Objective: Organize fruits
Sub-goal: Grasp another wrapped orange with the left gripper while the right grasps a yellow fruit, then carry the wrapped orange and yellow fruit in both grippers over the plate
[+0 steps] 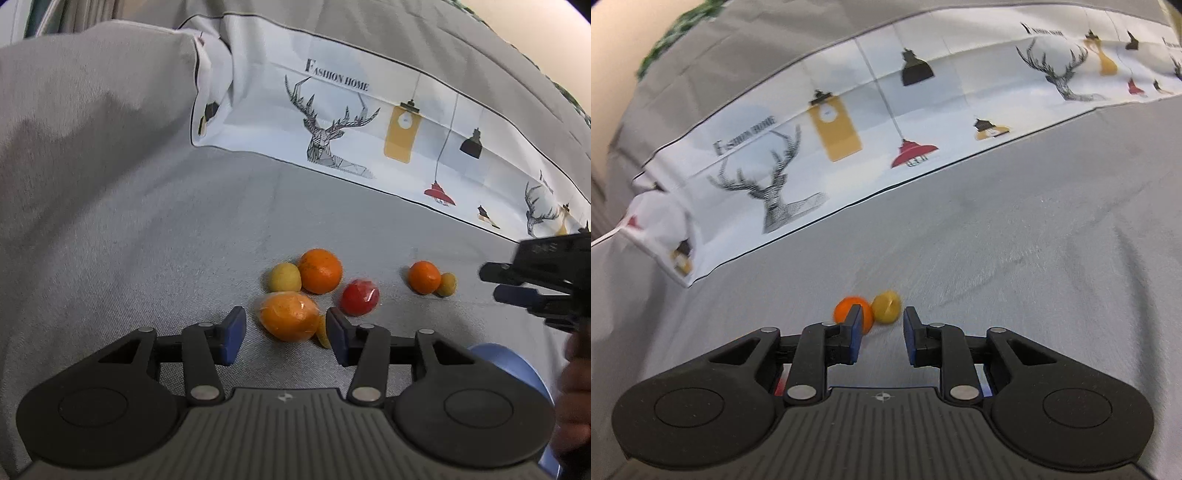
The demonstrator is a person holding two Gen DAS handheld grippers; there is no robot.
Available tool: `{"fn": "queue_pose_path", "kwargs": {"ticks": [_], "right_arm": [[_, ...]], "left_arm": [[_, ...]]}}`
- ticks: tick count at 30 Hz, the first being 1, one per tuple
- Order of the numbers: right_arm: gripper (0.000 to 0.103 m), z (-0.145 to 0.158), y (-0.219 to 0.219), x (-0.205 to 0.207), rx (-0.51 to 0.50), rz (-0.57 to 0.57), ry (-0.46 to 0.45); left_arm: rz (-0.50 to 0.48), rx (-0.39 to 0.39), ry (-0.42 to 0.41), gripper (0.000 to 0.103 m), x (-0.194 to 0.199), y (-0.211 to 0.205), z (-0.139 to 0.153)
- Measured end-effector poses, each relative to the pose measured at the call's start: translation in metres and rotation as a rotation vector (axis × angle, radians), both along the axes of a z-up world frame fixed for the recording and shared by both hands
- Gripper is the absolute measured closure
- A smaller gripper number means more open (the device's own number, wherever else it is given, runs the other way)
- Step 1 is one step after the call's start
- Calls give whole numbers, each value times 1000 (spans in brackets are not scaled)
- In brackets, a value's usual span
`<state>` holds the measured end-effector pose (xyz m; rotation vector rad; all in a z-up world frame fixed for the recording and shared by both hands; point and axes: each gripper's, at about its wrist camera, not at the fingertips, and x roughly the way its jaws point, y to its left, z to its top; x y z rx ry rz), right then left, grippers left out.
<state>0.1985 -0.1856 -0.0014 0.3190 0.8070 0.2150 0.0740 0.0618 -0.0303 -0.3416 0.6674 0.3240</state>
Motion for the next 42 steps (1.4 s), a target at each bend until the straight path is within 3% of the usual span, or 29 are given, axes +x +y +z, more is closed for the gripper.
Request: {"fn": "queue_pose_path", "kwargs": {"ticks": [2,4,12,16,18,20,23,32,42], "right_arm": [[62,-9,3,14,0,-9,24],[62,-20,7,28,-10,-18,49],[63,-37,21,57,-32,-5,93],[76,-36,24,57,-65,15,80],[77,-36,24,58,-64,22,75],[77,-36,24,57,-68,23,71],[78,-35,21,54,-50,4,65],[78,5,12,19,-5,18,-46],[78,56,-9,-69,23,62,-96]], "left_arm": [[8,-5,0,46,2,2,-1],[15,-14,-1,41,5,5,-3],[34,-55,-4,40,16,14,-11],[16,-56,-4,40,21,12,-14],[12,-42,-4,42,22,12,-14],[9,-31,0,55,23,12,-14],[-9,-9,10,58,24,9,-14],[-7,17,-2,58,12,9,-4],[-132,74,-65,58,-14,-20,23]]}}
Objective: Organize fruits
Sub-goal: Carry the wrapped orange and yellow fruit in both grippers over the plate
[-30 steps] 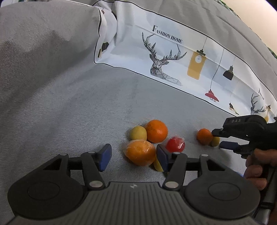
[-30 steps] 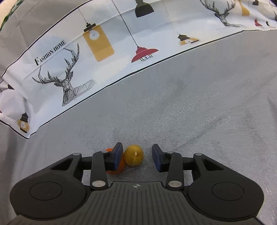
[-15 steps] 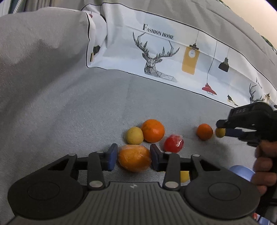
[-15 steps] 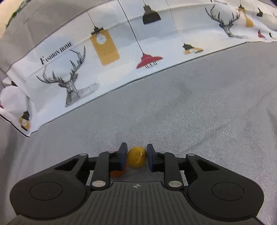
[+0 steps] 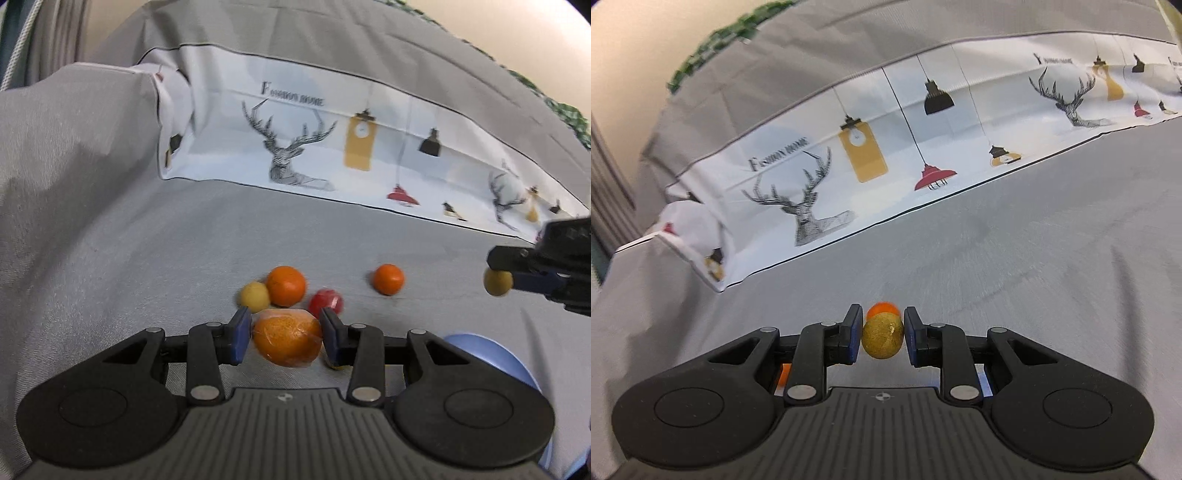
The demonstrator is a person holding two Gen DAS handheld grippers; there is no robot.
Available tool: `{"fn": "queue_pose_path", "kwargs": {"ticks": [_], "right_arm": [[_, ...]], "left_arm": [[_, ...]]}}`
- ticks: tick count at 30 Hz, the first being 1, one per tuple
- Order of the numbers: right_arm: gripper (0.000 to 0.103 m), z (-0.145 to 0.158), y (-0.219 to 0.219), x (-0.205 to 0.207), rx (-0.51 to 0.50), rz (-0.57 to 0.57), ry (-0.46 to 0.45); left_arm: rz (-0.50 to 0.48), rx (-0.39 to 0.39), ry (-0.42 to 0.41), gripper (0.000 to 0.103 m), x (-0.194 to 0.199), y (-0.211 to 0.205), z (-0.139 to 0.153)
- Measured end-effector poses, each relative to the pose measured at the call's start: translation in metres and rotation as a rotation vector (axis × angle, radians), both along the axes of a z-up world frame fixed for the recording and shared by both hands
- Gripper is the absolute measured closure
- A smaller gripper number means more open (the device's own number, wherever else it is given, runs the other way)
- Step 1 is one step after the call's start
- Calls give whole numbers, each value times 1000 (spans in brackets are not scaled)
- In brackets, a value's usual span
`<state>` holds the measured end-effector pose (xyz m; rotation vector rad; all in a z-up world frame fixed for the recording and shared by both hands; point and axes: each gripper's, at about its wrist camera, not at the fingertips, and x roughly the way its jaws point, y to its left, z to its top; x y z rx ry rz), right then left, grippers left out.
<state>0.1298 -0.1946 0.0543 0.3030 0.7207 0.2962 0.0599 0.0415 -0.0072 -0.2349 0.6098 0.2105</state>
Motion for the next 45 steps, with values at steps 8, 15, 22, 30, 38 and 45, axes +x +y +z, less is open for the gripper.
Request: {"fn": "queue_pose_path", "kwargs": {"ticks": [8,15,22,30,38,45], "right_arm": [[78,24,-35,-71,-42,23,-38],[78,23,-54,-112,-89,18,-78],[78,19,-62,-129,-101,14,-94],[78,4,-65,-120,-101,0,-45],[78,-4,-58,-116,-107,10,-21],[78,-7,-59,-112,-118,-3,-1]], "left_arm": [[-76,14,-5,58,-24,-17,13],[-109,14,-18,58,-50,-26,27],[-187,-15,-4,58,-75,-39,35],[-293,38,22,58,-75,-67,24],[-337,22,21,58,-66,-71,13],[-373,13,17,58,-61,-77,8]]}}
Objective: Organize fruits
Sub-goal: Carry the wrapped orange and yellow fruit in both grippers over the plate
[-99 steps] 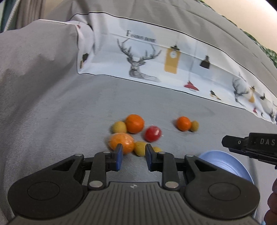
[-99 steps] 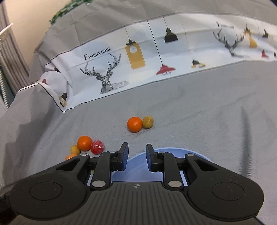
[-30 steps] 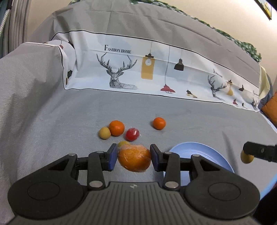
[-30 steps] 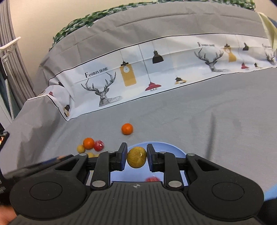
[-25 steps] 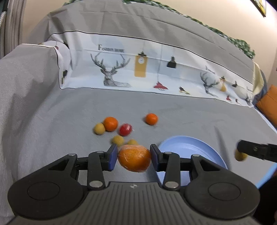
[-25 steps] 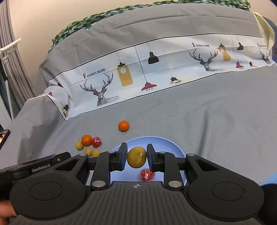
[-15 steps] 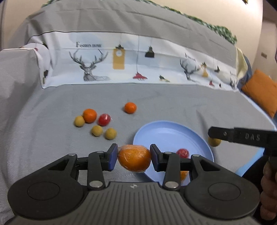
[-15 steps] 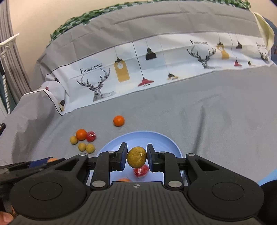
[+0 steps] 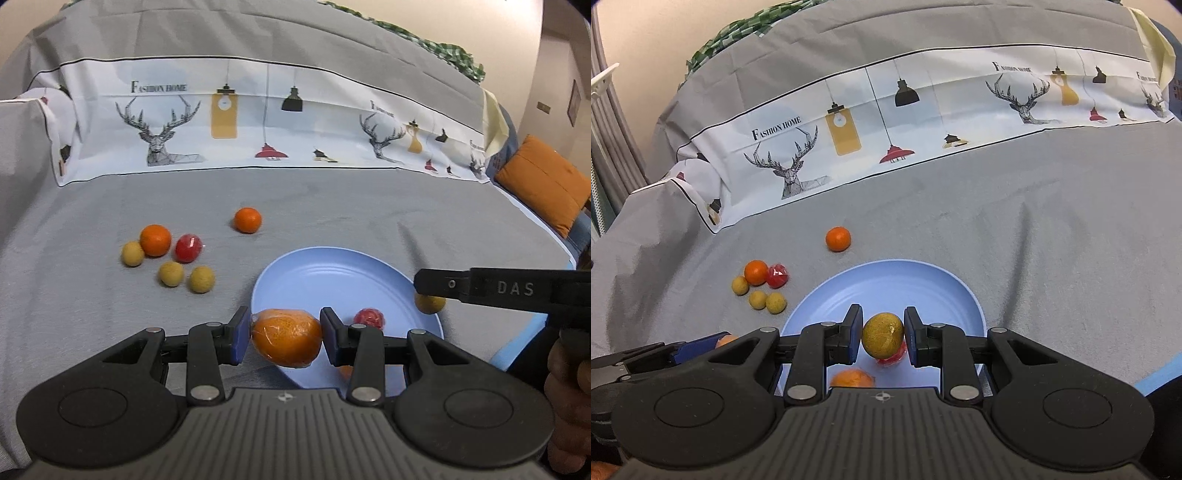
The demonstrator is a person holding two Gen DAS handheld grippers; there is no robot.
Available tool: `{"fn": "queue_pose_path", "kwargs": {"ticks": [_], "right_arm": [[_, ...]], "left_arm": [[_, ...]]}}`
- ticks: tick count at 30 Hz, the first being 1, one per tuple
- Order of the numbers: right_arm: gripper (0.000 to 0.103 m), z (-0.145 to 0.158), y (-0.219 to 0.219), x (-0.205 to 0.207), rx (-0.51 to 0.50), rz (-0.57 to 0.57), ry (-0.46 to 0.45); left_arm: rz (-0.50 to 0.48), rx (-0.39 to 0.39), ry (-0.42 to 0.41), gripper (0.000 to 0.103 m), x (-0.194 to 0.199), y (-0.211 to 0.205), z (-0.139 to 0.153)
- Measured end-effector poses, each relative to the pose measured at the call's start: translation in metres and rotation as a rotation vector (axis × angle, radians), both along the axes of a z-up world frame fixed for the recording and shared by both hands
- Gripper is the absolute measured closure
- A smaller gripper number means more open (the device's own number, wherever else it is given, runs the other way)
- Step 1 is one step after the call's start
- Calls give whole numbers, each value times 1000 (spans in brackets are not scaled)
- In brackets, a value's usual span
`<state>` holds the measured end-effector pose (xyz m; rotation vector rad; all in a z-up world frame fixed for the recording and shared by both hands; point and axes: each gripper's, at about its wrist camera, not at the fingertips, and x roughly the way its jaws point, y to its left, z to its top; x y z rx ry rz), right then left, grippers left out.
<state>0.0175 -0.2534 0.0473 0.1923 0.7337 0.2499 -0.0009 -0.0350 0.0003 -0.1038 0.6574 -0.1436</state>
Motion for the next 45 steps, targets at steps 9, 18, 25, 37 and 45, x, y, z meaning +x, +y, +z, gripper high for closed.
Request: {"fn": "queue_pose_path", "kwargs": {"ticks": [9,18,25,37,45], "right_arm": [[78,-2,7,-1,-41,23,2],[78,-6,11,1,-66,36,20],[78,-7,13,1,-83,38,24],[78,-9,14,2,-89,34,31],[78,-9,14,2,-90,34,32]], "left_arm": [[-39,-5,-2,58,4,-7,-7],[-64,32,6,58,11,-16,-16],[-68,36,-5,58,12,-18,-18],[-71,31,-14,58,11,-19,-16],[-68,25,-19,58,11,-19,-16]]}}
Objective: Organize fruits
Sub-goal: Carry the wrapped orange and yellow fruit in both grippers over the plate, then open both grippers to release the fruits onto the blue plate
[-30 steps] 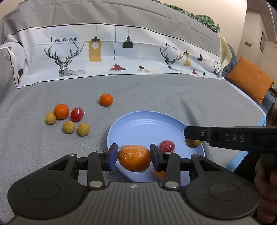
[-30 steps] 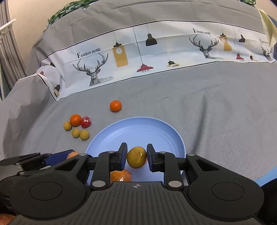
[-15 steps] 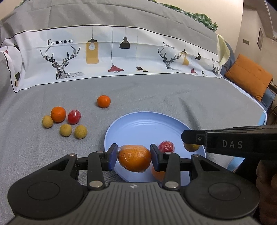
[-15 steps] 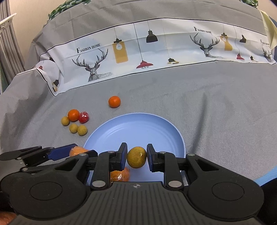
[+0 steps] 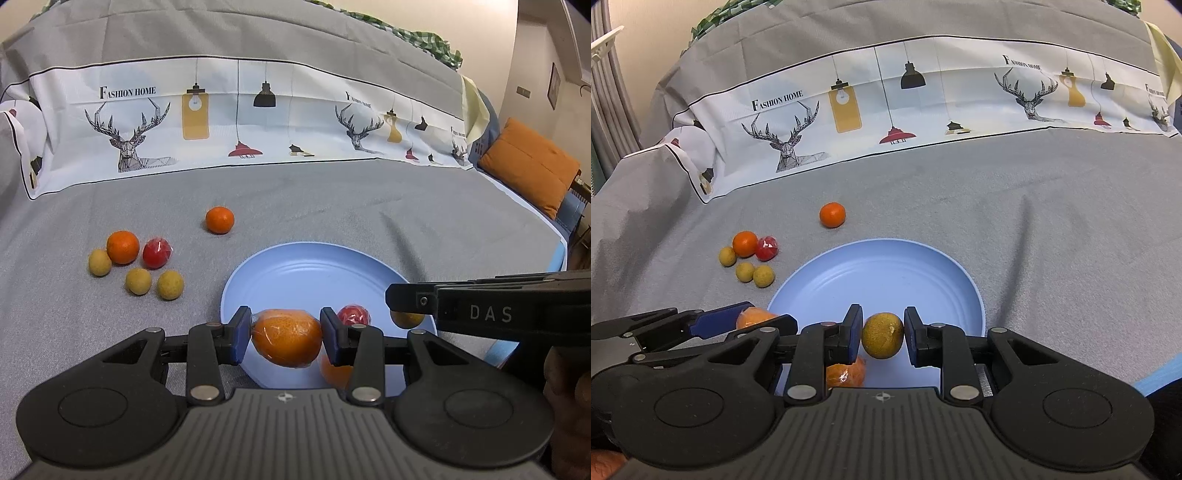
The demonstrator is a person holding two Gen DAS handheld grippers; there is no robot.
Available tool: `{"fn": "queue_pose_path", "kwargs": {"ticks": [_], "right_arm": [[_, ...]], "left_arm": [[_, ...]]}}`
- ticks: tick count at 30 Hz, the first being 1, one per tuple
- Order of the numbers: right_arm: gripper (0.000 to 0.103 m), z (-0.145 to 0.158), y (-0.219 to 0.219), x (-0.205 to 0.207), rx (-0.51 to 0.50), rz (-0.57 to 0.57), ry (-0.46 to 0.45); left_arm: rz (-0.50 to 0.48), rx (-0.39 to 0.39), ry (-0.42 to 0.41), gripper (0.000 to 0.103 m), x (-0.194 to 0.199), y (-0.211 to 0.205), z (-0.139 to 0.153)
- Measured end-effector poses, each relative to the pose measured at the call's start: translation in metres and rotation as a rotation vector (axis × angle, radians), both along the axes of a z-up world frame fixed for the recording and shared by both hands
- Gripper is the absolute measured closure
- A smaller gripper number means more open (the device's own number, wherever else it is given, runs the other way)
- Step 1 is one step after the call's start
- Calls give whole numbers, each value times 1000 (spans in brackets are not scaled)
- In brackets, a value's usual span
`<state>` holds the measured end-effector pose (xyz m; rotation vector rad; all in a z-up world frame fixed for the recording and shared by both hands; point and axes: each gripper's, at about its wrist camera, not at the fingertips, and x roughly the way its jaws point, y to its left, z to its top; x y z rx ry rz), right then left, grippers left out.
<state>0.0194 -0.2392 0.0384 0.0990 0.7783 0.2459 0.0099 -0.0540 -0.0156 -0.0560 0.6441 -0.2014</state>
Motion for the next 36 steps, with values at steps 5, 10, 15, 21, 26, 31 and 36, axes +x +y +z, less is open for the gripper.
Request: {"fn": "queue_pose_path", "kwargs": {"ticks": [5,10,15,21,26,31,36], "right_arm": [[78,0,0,0,0,0,0],[77,-1,-1,1,-6,-8,6],[55,-1,-10,3,-6,-72,12],[54,-2,-10,1,-11,-77,10],[54,-2,-8,2,-19,-80,5],[55,-1,-6,0,-32,-82,-8],[56,1,-5,-1,-31,-77,-30]], "left_arm": [[-3,0,-4,58,0,0,1],[-11,-34,-8,57,0,2,3],[14,-93,-31,50,-1,11,8],[66,-99,-30,50,2,16,8],[78,-70,-70,51,-1,15,9],[78,-62,-81,59,-2,16,11],[77,-92,-72,78,-2,23,15]]}}
